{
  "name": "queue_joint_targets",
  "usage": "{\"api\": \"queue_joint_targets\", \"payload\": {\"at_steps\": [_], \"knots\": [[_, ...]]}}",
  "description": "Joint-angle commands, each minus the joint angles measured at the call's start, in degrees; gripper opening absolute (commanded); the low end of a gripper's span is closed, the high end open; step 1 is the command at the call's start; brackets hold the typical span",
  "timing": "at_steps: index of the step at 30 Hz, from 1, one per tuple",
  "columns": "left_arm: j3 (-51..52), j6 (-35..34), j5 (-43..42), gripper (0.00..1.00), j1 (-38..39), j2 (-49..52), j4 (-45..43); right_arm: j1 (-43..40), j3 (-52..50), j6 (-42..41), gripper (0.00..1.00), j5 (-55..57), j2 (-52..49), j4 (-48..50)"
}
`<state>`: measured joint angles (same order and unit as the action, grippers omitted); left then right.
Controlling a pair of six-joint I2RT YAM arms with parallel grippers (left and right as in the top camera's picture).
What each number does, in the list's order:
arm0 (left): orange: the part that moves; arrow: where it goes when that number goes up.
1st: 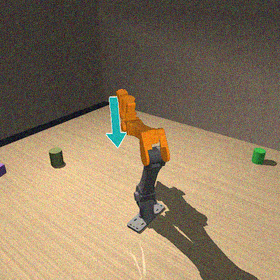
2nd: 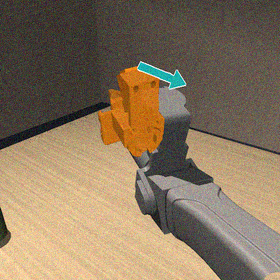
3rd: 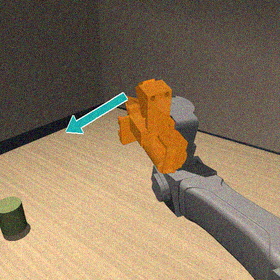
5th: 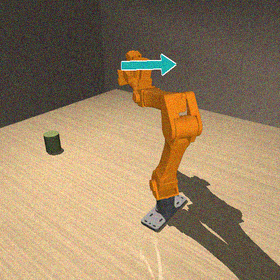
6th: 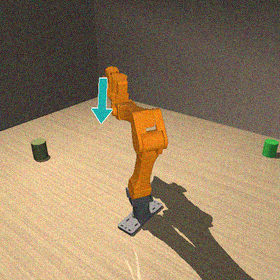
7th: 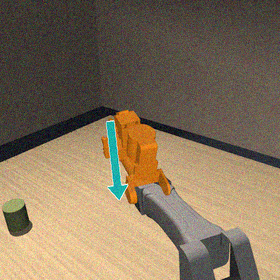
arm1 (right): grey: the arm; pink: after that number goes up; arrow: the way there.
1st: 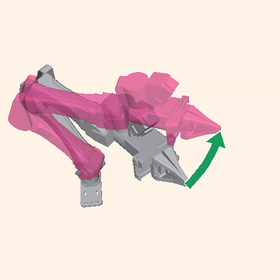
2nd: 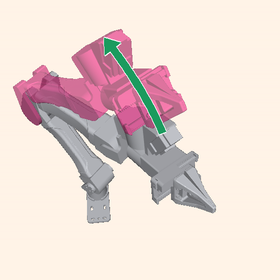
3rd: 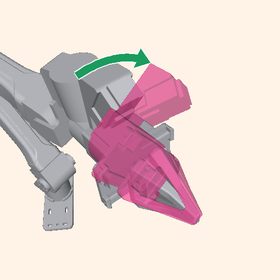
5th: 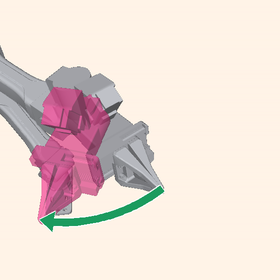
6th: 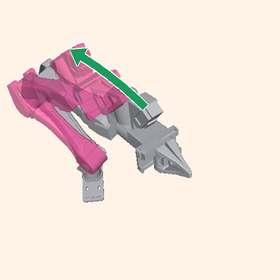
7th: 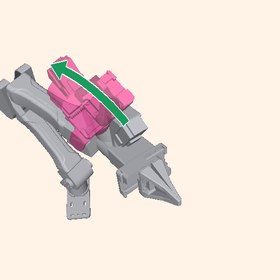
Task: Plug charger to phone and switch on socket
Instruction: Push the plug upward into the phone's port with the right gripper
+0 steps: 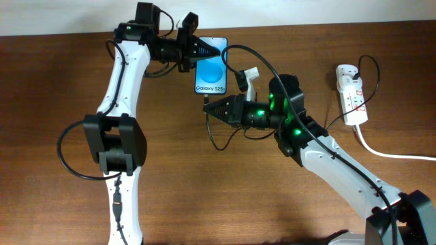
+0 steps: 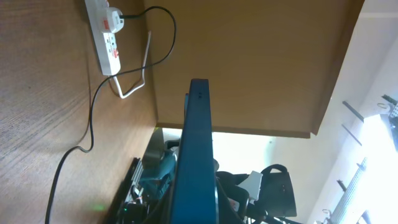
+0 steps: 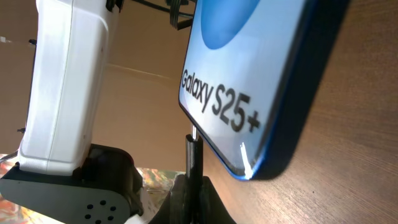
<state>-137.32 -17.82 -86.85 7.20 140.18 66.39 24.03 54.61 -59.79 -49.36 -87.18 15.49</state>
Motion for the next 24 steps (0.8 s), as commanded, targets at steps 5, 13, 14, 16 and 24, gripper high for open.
{"api": "queue_joint_targets", "payload": {"at_steps": [5, 13, 14, 16, 24], "knots": [[-0.74, -0.15, -3.28, 0.00, -0.76, -0.46, -0.02, -0.92, -0.09, -0.33, 0.04, 0.55, -0.37, 0.44], [-0.74, -0.17, -3.23, 0.00, -0.76, -0.46, -0.02, -0.92, -0.09, -0.35, 0.04, 1.42, -0.37, 0.42], [-0.74, -0.17, -3.23, 0.00, -0.76, -0.46, -0.07, -0.90, -0.09, -0.35, 0.04, 1.42, -0.44, 0.39], [-0.74, -0.17, -3.23, 0.00, -0.70, -0.46, -0.39, -0.85, -0.09, -0.35, 0.04, 1.42, -0.52, 0.39], [-0.74, -0.17, -3.26, 0.00, -0.87, -0.46, -0.39, -1.07, -0.09, -0.31, 0.04, 2.03, -0.74, 0.20]]}}
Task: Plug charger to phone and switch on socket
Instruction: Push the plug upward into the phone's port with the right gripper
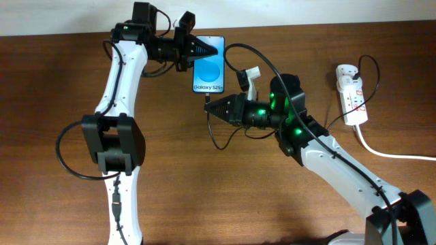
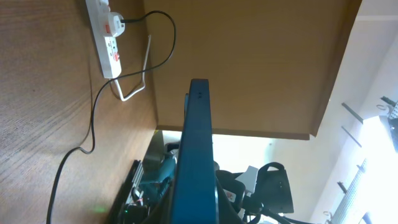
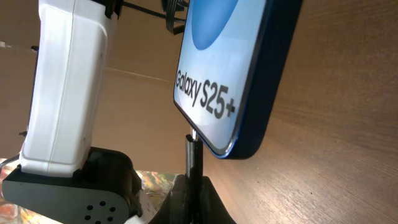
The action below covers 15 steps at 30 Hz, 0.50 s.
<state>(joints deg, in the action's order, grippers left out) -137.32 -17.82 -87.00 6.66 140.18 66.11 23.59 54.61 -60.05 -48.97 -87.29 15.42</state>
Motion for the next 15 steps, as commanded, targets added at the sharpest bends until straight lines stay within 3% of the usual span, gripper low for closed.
{"api": "queue_joint_targets", "payload": {"at_steps": [1, 15], "knots": [[-0.74, -0.17, -3.13, 0.00, -0.33, -0.46, -0.11, -0.79, -0.09, -0.04, 0.04, 1.62, -0.63, 0.24], [-0.74, -0.17, -3.15, 0.00, -0.33, -0.46, -0.11, -1.60, -0.09, -0.04, 0.04, 2.32, -0.63, -0.20]]}}
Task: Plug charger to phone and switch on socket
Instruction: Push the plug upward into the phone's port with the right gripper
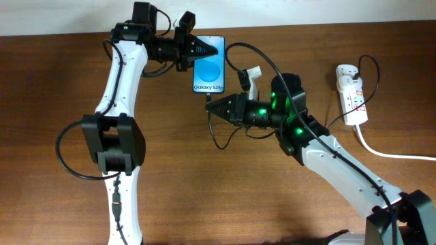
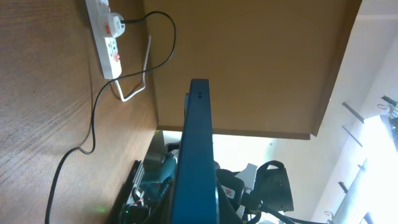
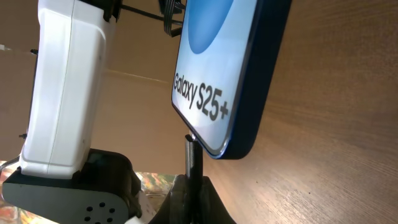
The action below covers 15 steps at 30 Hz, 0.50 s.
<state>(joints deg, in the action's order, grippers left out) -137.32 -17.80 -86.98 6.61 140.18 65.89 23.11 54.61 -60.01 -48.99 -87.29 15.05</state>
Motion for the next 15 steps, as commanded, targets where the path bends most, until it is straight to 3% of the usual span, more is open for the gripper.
{"api": "queue_joint_targets", "payload": {"at_steps": [1, 15], "knots": [[-0.74, -0.17, -3.15, 0.00, -0.24, -0.46, 0.11, -1.11, -0.09, -0.09, 0.04, 2.71, -0.63, 0.17], [-0.74, -0.13, -3.19, 0.00, 0.26, -0.46, 0.09, -1.14, -0.09, -0.57, 0.04, 9.35, -0.63, 0.26]]}}
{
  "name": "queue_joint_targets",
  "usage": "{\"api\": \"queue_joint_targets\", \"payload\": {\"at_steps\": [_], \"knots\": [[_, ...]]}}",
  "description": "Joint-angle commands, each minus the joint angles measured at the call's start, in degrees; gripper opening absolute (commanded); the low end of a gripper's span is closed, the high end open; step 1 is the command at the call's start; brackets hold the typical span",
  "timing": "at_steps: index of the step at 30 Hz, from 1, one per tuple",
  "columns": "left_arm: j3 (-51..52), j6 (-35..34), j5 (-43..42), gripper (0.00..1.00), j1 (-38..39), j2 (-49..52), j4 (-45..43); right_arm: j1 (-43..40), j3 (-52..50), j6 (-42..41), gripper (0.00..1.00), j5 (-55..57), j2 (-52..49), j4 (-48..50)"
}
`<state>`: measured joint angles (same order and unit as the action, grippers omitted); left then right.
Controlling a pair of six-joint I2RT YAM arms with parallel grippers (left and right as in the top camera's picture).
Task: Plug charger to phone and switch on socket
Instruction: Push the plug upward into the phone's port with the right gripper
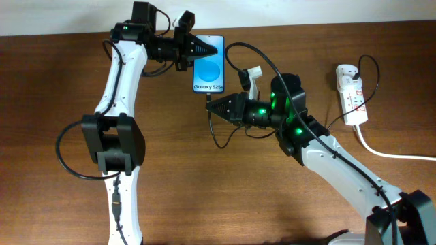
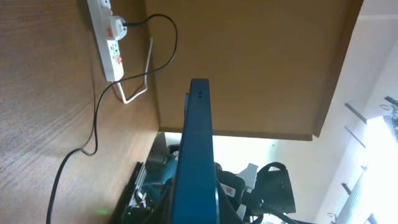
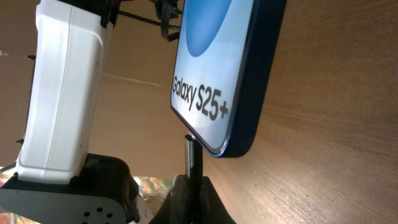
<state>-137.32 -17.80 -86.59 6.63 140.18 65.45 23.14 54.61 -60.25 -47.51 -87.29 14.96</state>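
Note:
A blue phone (image 1: 209, 69) with "Galaxy S25+" on its screen is held at the far middle of the table, my left gripper (image 1: 199, 49) shut on its top end. In the left wrist view the phone (image 2: 198, 149) shows edge-on. My right gripper (image 1: 212, 107) is shut on the black charger plug (image 3: 194, 155), whose metal tip touches the phone's (image 3: 224, 74) bottom edge. The black charger cable (image 1: 219, 136) loops below. The white socket strip (image 1: 351, 92) lies at the right, a plug in it.
A white mains lead (image 1: 392, 151) runs from the socket strip off the right edge. The socket strip (image 2: 111, 43) and its dark cable (image 2: 93, 124) also show in the left wrist view. Brown wooden table (image 1: 54, 109) all round.
Hardly anything differs. The phone sits a touch higher in the right wrist view, and the plug tip stays against the phone's bottom edge.
At first the phone was tilted, held by my left gripper, with the plug in my right gripper just under its bottom edge. Then the phone stood a little further left and straighter. Since then the plug tip has stayed at the phone's bottom edge.

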Motion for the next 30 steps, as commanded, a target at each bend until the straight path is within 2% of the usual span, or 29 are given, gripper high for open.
{"api": "queue_joint_targets", "payload": {"at_steps": [1, 15, 23, 30], "knots": [[-0.74, -0.13, -3.58, 0.00, 0.31, -0.46, 0.55, -1.16, -0.09, -0.44, 0.04, 8.50, -0.63, 0.33], [-0.74, -0.17, -3.58, 0.00, 1.90, -0.46, 0.59, -1.27, -0.09, -0.52, 0.04, 10.10, -2.12, 4.04], [-0.74, -0.17, -3.58, 0.00, 2.01, -0.46, 0.59, -5.73, -0.07, -1.81, 0.04, 8.22, -2.14, 5.49], [-0.74, -0.20, -3.58, 0.00, 2.60, -0.46, 0.57, -6.29, -0.07, -2.23, 0.04, 8.33, -2.14, 6.78]]}}
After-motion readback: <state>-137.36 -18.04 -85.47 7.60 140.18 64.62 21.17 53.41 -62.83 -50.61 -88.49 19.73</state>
